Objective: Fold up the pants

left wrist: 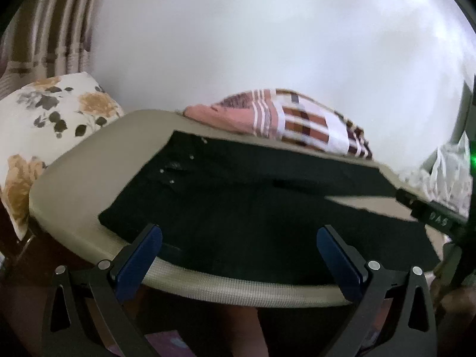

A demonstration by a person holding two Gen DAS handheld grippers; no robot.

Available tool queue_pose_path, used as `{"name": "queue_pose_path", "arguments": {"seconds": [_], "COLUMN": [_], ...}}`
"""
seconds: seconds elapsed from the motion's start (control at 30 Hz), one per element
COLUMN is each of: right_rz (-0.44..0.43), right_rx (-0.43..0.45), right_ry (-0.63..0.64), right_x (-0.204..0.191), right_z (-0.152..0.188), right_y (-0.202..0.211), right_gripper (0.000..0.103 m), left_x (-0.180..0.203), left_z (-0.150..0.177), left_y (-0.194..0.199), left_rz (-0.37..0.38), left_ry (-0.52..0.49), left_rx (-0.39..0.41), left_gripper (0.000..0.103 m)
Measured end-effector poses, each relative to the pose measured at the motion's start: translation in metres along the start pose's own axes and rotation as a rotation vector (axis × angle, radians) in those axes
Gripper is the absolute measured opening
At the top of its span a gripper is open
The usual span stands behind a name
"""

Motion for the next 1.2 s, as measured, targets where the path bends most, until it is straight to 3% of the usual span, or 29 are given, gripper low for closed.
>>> {"name": "queue_pose_path", "arguments": {"seconds": [0.1, 0.37, 0.53, 0.6, 0.73, 0.87, 1.0, 1.13, 1.2], "right_rz": [-0.007, -0.011, -0.012, -0.009, -0.007, -0.004, -0.005, -0.009, -0.009], "right_rx": [-0.003, 0.014, 0.006, 0.005, -0.007, -0.028, -0.044, -0.077, -0.093], "right_ry": [-0.002, 0.008, 0.014, 0.015, 0.019, 0.033, 0.05, 0.06, 0.061], "right_x": [-0.001, -0.006, -0.007, -0.008, -0.008, -0.01, -0.013, -0.018, -0.02], "right_z": [-0.001, -0.003, 0.0, 0.0, -0.001, -0.007, -0.013, -0.019, -0.021], "right_y": [0.0, 0.007, 0.007, 0.007, 0.004, -0.003, -0.012, -0.026, -0.034], "right_gripper": [0.103, 0.103, 0.103, 0.103, 0.103, 0.103, 0.103, 0.103, 0.103], "left_x": [0.005, 0.023, 0.017, 0.012, 0.0, -0.002, -0.022, -0.067, -0.096], "left_z": [0.0, 0.003, -0.008, -0.016, -0.037, -0.066, -0.101, -0.141, -0.159], "left_y": [0.008, 0.011, 0.013, 0.008, -0.016, -0.038, -0.071, -0.113, -0.136], "left_rz": [-0.016, -0.016, -0.022, -0.017, 0.02, 0.01, 0.026, 0.039, 0.087], "left_ry": [-0.003, -0.066, -0.06, -0.043, -0.016, -0.165, -0.253, -0.222, -0.159], "left_rx": [0.025, -0.002, 0.02, -0.008, -0.109, -0.111, -0.167, -0.23, -0.245], "left_gripper": [0.103, 0.103, 0.103, 0.103, 0.103, 0.103, 0.103, 0.103, 0.103]}}
Point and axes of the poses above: each gripper's, at about its wrist camera, not at the fingertips, and y roughly against the way its jaws point, x to its right, z to its underside, the point moved 1 cm from there along -y, roughly the way its jaws point, and after that the axes turned 1 degree about -x, right-handed, at the moved point
